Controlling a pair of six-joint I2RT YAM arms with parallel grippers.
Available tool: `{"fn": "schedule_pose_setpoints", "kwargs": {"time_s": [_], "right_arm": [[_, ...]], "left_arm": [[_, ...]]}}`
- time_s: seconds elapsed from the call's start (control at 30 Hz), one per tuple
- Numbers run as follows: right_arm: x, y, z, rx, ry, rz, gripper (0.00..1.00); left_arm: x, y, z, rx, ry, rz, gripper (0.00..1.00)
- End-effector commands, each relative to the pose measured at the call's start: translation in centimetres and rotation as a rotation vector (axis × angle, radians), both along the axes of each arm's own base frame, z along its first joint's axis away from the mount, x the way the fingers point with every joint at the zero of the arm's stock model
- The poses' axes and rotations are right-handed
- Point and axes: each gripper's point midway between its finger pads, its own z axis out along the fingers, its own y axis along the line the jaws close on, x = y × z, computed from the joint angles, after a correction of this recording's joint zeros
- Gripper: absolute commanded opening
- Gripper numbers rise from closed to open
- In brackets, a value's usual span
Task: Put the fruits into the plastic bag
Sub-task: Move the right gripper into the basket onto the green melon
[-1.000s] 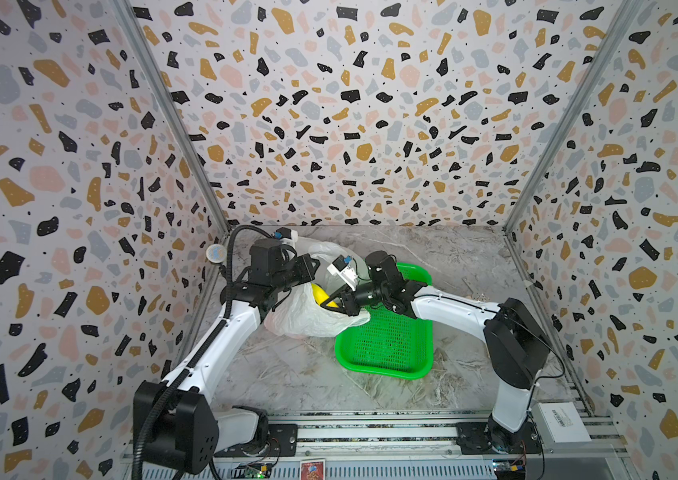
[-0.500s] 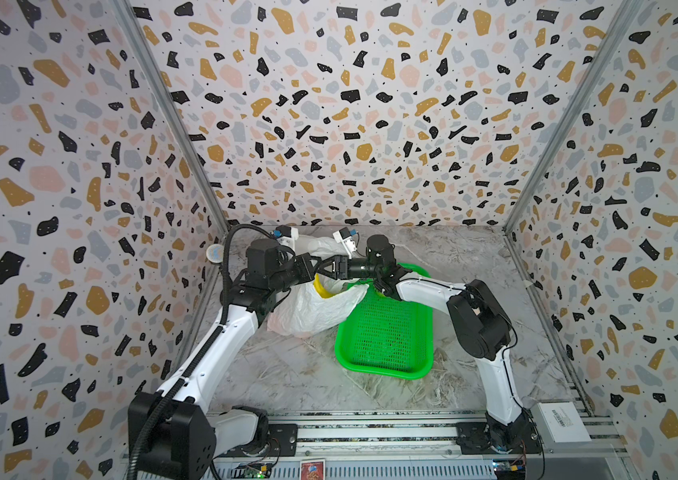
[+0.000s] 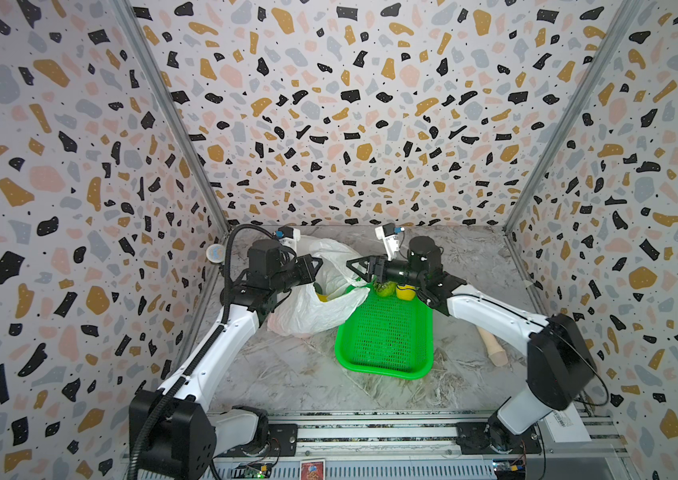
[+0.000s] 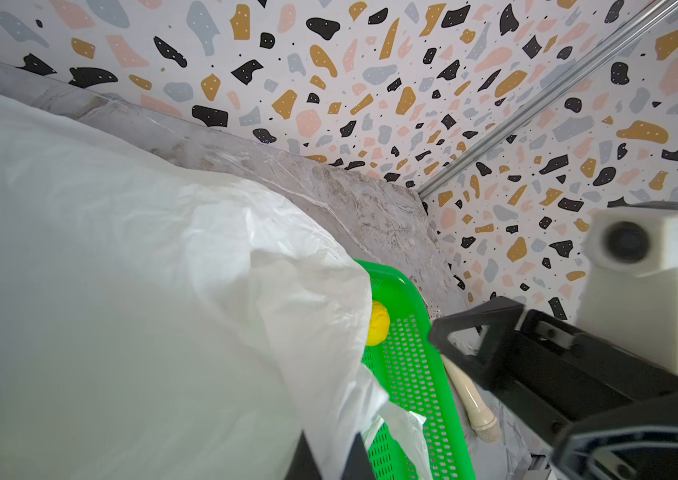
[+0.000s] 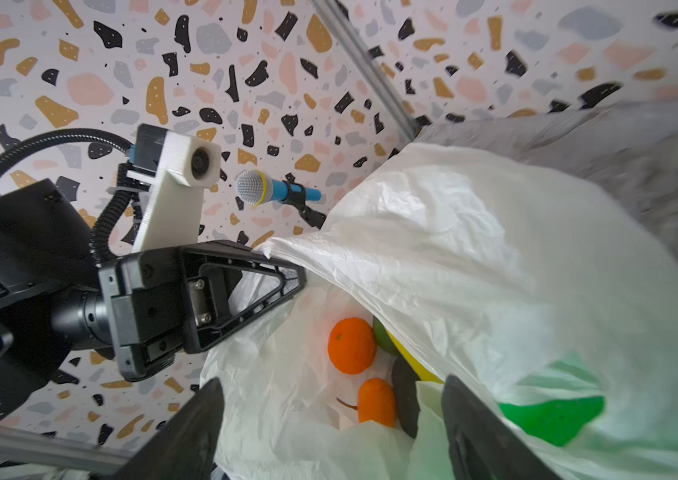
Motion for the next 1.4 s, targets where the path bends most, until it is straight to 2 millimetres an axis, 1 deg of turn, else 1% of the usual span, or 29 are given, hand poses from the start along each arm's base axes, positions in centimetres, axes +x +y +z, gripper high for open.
{"fn": "schedule_pose_setpoints", "kwargs": {"time_s": [0.0,0.03,0.1,0.13,0.2,0.23,0.33,0.4,0.47,0.57,0.67,0.87,0.97,1.2,1.37], "right_arm": [[2.9,-6.1,-3.8,-0.207,0.025,-0.302,0.82],[3.4,-7.2,-4.3,-0.226,0.036,-0.340,0.82],[4.6,-9.3,-6.2,-0.297,0.086,-0.403,0.82],[5.0,-10.1,-7.1,-0.333,0.108,-0.426,0.82],[5.7,-11.3,-9.1,-0.426,0.128,-0.460,0.83],[6.0,-11.4,-9.8,-0.458,0.126,-0.454,0.83],[6.6,-11.1,-12.0,-0.558,0.142,-0.417,0.86],[7.1,-10.9,-13.3,-0.616,0.151,-0.387,0.88],[7.7,-10.8,-14.4,-0.669,0.157,-0.375,0.88],[8.6,-10.4,-15.0,-0.717,0.128,-0.361,0.88],[9.1,-9.9,-15.8,-0.762,0.122,-0.333,0.88],[8.5,-8.4,-17.9,-0.818,0.139,-0.272,0.89],[8.1,-8.2,-19.1,-0.834,0.160,-0.260,0.89],[8.3,-7.8,-20.7,-0.850,0.176,-0.240,0.89],[8.0,-6.5,-22.6,-0.880,0.196,-0.187,0.89]], "left_arm": [[-0.3,-0.7,1.4,0.012,-0.054,-0.059,0.00],[-0.5,-0.9,1.5,0.005,-0.060,-0.075,0.00],[-1.1,-1.6,2.2,-0.018,-0.078,-0.129,0.00],[-1.4,-1.9,2.4,-0.026,-0.084,-0.153,0.00],[-2.1,-2.4,3.1,-0.037,-0.105,-0.198,0.00],[-2.3,-2.6,3.4,-0.042,-0.115,-0.214,0.00],[-3.1,-2.9,4.3,-0.055,-0.147,-0.254,0.00],[-2.9,-2.6,4.1,-0.038,-0.145,-0.229,0.00],[-1.9,-1.7,3.1,0.013,-0.123,-0.162,0.00],[-0.2,0.4,1.2,0.100,-0.069,-0.026,0.00],[0.7,1.4,0.0,0.144,-0.029,0.038,0.00],[0.9,1.2,-0.4,0.126,-0.018,0.037,0.00],[0.9,1.2,-0.6,0.127,-0.017,0.043,0.00],[0.9,1.1,-1.5,0.121,0.000,0.038,0.00],[1.2,0.9,-1.7,0.108,0.017,0.032,0.00]]}}
